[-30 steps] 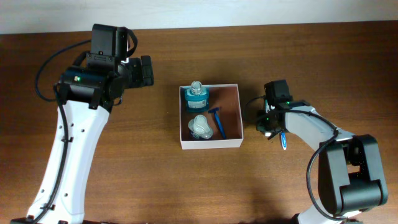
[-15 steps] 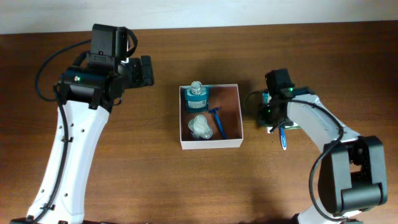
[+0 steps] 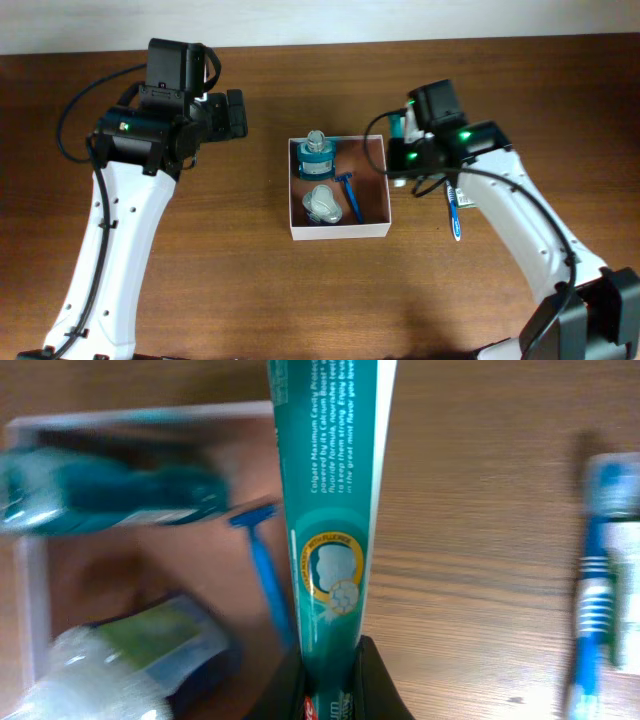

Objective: Pack container
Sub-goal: 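Lift the toothpaste tube and carry it over the box, then lower the toothpaste into the box's right side and release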

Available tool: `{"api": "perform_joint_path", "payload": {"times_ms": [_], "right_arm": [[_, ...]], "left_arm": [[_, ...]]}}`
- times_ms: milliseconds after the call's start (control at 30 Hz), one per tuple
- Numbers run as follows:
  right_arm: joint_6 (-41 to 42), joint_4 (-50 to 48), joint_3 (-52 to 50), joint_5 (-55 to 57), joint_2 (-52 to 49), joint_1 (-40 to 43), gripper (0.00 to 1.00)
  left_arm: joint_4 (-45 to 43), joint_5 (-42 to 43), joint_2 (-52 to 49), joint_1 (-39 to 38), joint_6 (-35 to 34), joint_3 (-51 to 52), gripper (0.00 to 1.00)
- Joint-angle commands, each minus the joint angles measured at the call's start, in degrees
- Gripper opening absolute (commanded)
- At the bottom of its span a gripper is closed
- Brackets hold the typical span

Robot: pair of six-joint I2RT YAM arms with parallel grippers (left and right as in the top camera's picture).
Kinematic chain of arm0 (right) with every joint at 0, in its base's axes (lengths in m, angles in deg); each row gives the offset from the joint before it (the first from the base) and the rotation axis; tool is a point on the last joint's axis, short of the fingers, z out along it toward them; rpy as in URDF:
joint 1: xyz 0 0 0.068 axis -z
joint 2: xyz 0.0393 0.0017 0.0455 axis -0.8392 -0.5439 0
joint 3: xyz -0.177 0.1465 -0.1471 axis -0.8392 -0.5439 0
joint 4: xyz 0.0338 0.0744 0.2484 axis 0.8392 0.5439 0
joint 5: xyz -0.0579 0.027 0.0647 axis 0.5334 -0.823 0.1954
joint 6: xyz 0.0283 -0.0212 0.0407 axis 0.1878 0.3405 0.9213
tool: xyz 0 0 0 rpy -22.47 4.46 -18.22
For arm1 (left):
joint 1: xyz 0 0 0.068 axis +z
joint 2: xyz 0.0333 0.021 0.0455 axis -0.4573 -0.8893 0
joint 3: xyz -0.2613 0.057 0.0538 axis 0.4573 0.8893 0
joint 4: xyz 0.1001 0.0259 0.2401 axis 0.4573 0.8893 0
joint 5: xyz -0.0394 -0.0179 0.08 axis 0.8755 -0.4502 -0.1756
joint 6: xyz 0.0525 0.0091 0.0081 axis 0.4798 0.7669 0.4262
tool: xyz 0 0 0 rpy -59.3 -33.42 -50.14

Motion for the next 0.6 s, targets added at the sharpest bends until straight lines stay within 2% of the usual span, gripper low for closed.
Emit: {"api": "perform_joint_path", "payload": {"times_ms": [0, 267, 567], "right_arm": [[2.05, -0.59, 0.83, 0.57, 0.33, -3.61, 0.07], [5.07, -1.60, 0.83, 4.55, -2.73, -9.27, 0.08], [6.54, -1.86, 0.70, 4.52, -8.44, -11.06, 0.08]], "left_arm": [[-0.09, -0.79, 0.31, 0.20, 0.94, -0.79, 0.99], [-0.09, -0.79, 0.31, 0.20, 0.92, -0.79, 0.99], [-0.09, -0.79, 0.31, 0.20, 0.92, -0.79, 0.99]]}}
